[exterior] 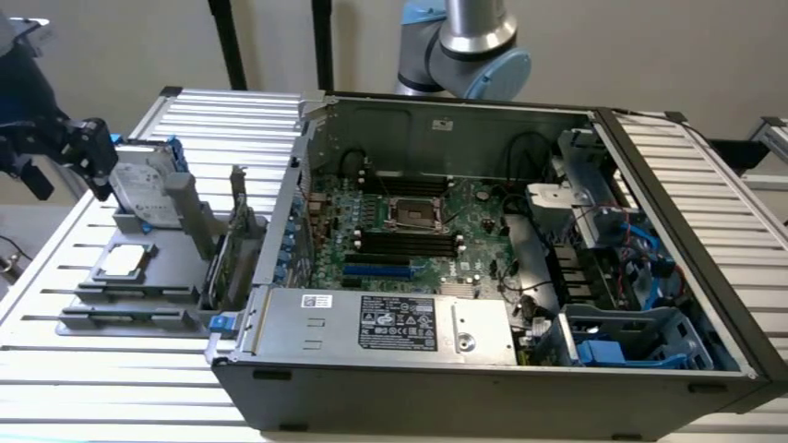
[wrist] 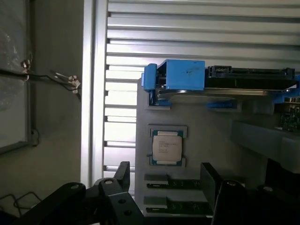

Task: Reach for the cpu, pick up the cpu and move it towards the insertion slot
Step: 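Pick up the cpu and move it towards the insertion slot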

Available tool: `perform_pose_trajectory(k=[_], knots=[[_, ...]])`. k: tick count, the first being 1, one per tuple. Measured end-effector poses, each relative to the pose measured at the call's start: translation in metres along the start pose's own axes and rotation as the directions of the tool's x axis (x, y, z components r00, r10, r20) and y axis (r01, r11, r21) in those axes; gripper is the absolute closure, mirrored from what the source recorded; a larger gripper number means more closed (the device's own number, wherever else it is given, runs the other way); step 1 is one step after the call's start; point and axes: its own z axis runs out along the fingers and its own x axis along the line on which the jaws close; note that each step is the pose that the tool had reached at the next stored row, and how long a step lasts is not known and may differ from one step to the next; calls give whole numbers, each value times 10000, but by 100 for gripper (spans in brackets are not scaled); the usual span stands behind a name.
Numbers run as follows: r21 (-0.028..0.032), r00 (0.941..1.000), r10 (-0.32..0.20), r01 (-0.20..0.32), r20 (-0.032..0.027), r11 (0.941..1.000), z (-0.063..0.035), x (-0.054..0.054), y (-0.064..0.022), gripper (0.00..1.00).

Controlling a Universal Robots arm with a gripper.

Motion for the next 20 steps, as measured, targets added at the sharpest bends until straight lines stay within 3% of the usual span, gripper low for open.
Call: perform_pose_trajectory(k=[20], knots=[[0, 10000, 0, 0, -1, 10000, 361, -65, -78, 29]])
